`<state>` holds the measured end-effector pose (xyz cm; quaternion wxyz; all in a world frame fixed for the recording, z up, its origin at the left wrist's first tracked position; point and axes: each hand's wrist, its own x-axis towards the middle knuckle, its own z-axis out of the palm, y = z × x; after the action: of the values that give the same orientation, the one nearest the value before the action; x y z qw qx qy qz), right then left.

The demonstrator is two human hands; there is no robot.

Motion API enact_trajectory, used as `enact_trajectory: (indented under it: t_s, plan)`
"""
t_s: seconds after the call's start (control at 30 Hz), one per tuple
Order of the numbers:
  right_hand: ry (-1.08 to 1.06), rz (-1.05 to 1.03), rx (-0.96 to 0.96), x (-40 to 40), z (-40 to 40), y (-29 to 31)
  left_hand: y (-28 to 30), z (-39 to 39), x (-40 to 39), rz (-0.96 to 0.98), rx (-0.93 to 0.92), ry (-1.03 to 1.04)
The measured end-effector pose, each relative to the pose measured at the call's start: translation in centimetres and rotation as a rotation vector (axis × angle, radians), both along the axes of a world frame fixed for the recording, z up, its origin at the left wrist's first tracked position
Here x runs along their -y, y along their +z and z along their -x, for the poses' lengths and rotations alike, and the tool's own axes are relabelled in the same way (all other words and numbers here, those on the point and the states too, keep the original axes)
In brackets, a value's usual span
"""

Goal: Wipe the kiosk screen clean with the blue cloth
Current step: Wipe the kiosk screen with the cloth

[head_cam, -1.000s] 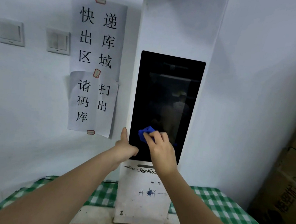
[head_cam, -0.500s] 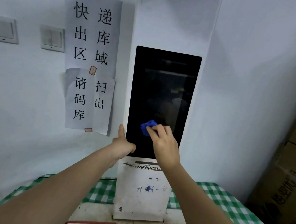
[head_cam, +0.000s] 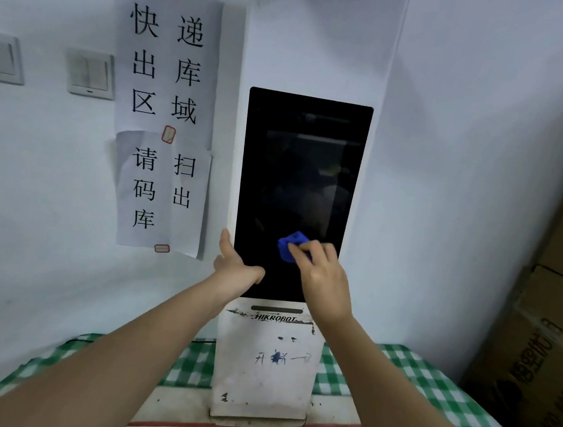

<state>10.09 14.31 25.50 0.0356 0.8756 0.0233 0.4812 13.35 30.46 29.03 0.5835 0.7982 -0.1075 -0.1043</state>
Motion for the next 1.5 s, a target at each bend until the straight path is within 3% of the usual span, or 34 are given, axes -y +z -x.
enact_trajectory:
  t_s: [0.17,0.43,0.6,0.7,0.87,1.07,1.17,1.33,1.5]
  plan:
    - [0.039,0.095,-0.156,1.3,1.3,-2.2,0.1,0.2,0.4,-0.077,-0.002,0.038]
    - [-0.005,0.047,0.048,2.7,0.9,1.0,0.4,0.0,0.5,-0.098,-0.026,-0.002]
    - [0.048,0.135,-0.119,3.3,1.8,-2.9,0.2,0.0,0.5,-0.096,-0.014,0.017]
    - [0.048,0.212,-0.136,4.1,2.2,-1.3,0.1,0.0,0.5,-0.111,-0.015,0.032]
    - [-0.036,0.085,-0.009,5.2,2.4,2.5,0.1,0.1,0.7,-0.114,-0.012,0.039]
    - [0.002,0.143,-0.137,5.3,3.2,-1.8,-0.2,-0.1,0.8,-0.143,-0.009,0.042]
    - [-0.003,0.165,-0.146,5.6,3.4,-0.6,-0.2,-0.1,0.7,-0.138,-0.013,0.036]
    - [-0.061,-0.001,-0.035,5.6,2.8,1.7,-0.3,-0.2,0.8,-0.147,-0.011,0.053]
    - [-0.049,-0.019,-0.089,5.6,3.2,-2.4,-0.8,-0.5,0.7,-0.153,0.0,0.048]
